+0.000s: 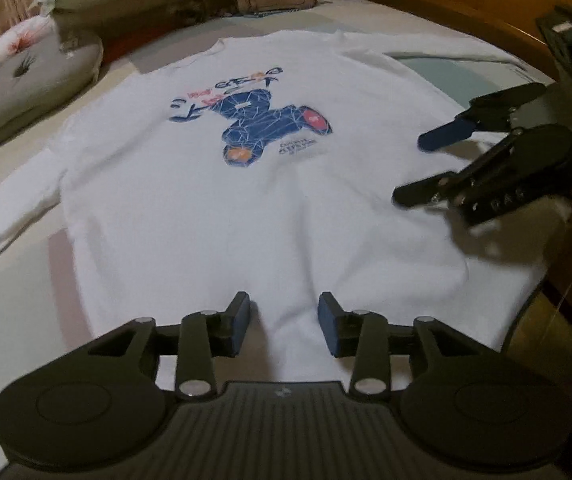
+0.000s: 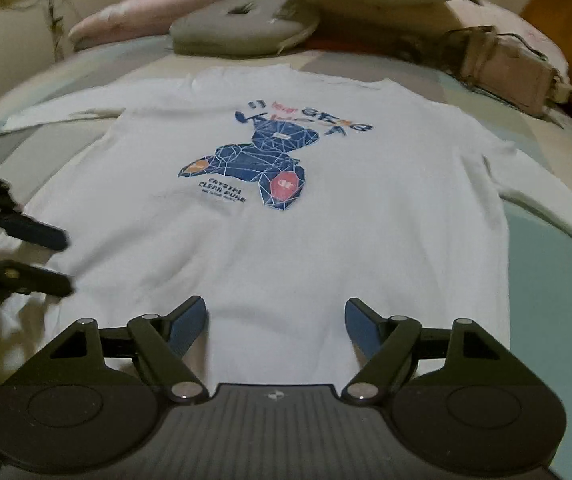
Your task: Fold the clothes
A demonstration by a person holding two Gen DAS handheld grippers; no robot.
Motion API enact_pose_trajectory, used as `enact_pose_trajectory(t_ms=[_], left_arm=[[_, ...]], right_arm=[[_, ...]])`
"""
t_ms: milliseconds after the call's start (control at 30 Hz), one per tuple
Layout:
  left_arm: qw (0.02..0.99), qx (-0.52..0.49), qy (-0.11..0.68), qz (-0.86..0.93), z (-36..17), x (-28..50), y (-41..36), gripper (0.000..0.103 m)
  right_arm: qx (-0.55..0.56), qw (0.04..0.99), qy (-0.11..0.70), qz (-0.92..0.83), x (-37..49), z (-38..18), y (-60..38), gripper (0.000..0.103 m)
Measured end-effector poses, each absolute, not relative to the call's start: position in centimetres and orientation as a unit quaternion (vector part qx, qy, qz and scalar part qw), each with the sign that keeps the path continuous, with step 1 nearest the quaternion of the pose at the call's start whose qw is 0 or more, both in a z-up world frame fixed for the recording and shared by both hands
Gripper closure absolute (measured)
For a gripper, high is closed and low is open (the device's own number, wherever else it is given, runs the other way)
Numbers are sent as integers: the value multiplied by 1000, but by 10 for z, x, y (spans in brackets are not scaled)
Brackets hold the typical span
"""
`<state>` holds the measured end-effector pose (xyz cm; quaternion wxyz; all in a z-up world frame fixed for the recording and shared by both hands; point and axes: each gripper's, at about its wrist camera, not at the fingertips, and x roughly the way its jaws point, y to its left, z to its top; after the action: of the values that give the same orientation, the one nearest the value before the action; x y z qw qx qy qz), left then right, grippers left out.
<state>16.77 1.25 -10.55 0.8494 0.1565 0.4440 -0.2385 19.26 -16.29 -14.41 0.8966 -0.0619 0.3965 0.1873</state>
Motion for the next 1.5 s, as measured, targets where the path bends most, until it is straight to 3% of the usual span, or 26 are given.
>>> enact_pose_trajectory(t_ms=[100,233,367,600,800,1033,1333,1500], left_arm=[[838,141,477,-225,-103,158,34,56],[836,126,488,-216,-90,159,46,59],[865,140,435,-206,-67,183,37,56],[901,54,396,-169,-78,295,38,56],[902,-99,387,-164,-79,358,69,59],[884,-85,441,-127,-110,424,71,60],[910,-71,404,-61,-124,488,87,60],[913,-50,401,-54,-104,477,90,62]], right_arm=[[-64,887,411,198,165,-144,-164,6],[-56,875,435,204,150,-136,-168,7],[-64,889,409,196,162,-121,-162,7],[-36,905,374,199,191,-105,-147,7],[-29,911,361,200,203,-100,-152,7],[-25,912,368,180,242,-111,-163,7],[-10,909,385,160,270,-127,-177,7],[-16,905,389,174,274,-121,-185,7]])
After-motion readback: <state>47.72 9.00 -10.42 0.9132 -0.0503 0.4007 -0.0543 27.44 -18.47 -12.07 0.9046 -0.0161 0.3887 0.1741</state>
